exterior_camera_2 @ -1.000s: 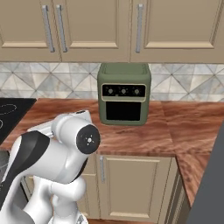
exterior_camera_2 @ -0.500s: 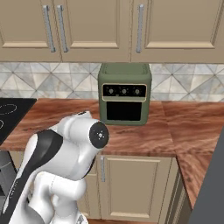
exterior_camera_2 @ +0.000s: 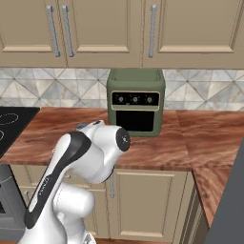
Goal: Retrieve the wine glasses from the counter and place one next to each plate.
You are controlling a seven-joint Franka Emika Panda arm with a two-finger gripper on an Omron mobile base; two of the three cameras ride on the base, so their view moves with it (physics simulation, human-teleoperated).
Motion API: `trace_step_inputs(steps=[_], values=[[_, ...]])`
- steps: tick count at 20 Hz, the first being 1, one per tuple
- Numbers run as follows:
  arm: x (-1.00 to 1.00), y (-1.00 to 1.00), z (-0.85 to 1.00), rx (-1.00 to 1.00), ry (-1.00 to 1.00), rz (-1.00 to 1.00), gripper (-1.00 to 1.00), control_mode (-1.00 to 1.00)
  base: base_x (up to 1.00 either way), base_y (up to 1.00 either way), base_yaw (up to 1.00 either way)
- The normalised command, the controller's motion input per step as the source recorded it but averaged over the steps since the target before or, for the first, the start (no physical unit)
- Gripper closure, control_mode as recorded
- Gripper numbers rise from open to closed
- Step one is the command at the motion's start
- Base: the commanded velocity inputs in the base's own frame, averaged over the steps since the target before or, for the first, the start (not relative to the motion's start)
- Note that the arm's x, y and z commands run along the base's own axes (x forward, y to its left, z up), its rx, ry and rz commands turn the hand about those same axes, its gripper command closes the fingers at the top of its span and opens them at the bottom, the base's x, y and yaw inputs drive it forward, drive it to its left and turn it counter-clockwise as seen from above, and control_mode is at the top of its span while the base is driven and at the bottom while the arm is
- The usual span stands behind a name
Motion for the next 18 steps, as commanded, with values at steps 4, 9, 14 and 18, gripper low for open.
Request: trace_step_inputs(steps=[4, 9, 14, 18], values=[[0.71, 0.10, -0.46, 0.01, 0.00, 0.00, -1.00, -1.00, 0.00, 0.00, 0.00], [0.64, 0.06, -0.49, 0.05, 0.00, 0.00, -1.00, -1.00, 0.00, 0.00, 0.00], [0.32, 0.00, -0.21, 0.04, 0.00, 0.00, -1.00, -1.00, 0.00, 0.00, 0.00], [0.35, 0.06, -0.28, 0.00, 0.00, 0.00, -1.00, -1.00, 0.00, 0.00, 0.00]])
